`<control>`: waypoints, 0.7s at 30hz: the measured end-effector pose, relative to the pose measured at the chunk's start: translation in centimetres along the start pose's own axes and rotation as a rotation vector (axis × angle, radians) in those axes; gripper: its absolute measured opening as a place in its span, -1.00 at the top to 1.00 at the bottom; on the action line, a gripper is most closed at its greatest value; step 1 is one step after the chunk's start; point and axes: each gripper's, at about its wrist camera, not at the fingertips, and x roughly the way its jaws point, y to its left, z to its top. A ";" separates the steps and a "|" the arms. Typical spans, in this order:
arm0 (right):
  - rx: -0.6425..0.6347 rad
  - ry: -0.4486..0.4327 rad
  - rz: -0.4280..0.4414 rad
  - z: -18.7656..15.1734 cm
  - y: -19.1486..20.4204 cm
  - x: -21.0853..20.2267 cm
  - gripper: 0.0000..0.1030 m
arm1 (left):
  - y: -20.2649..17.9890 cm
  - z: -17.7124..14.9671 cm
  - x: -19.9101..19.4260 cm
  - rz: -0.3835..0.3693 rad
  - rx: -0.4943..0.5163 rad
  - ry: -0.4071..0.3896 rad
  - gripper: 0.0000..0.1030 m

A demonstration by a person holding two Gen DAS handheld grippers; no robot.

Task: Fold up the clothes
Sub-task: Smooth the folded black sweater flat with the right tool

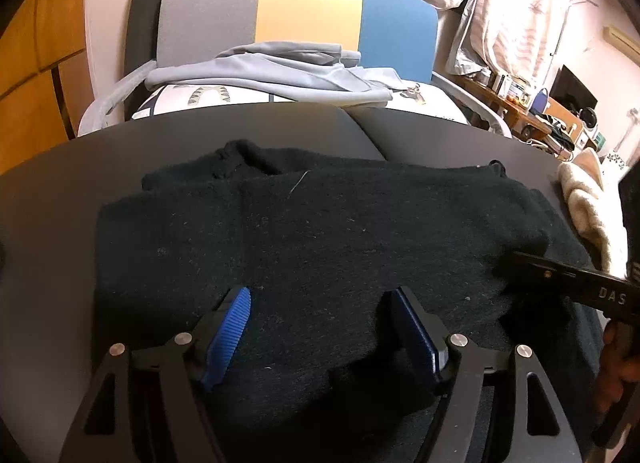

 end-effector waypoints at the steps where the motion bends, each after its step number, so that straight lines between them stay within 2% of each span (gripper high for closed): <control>1: 0.025 -0.017 0.014 -0.2 -0.4 -0.5 1.00 | -0.2 0.1 -0.2 0.008 0.003 0.004 -0.44; 3: 0.079 -0.063 0.064 -0.3 -0.6 -1.9 0.85 | -0.7 0.5 -1.1 -0.023 -0.026 -0.020 -0.38; 5: 0.104 -0.095 0.080 0.0 -0.8 -2.5 0.82 | -1.3 0.8 -2.2 -0.079 -0.067 -0.061 -0.38; 8: 0.120 -0.132 0.078 0.7 -1.2 -2.8 0.76 | -3.8 1.6 -2.0 -0.129 -0.033 -0.072 -0.42; 11: 0.128 -0.161 0.072 1.5 -1.5 -2.9 0.74 | -6.3 1.9 0.4 -0.089 0.039 -0.018 -0.42; 14: 0.076 -0.112 0.001 2.0 -1.3 -1.4 0.75 | -7.7 1.2 1.5 -0.027 0.142 0.002 -0.43; 15: 0.091 -0.102 -0.033 1.8 -2.0 -1.2 0.87 | -8.2 1.0 1.8 -0.006 0.179 0.004 -0.44; 16: 0.135 -0.114 -0.045 1.4 -3.3 -1.5 0.90 | -8.4 0.7 1.8 0.002 0.205 0.005 -0.45; 17: 0.179 -0.127 -0.056 1.0 -4.5 -1.9 1.00 | -8.3 0.6 1.7 -0.006 0.217 0.004 -0.45; 19: 0.262 -0.149 -0.071 0.3 -6.7 -2.5 1.00 | -8.1 0.4 1.5 -0.023 0.230 0.003 -0.45; 21: 0.285 -0.146 -0.059 0.4 -6.8 -2.8 1.00 | -7.5 0.7 1.1 -0.046 0.208 0.011 -0.45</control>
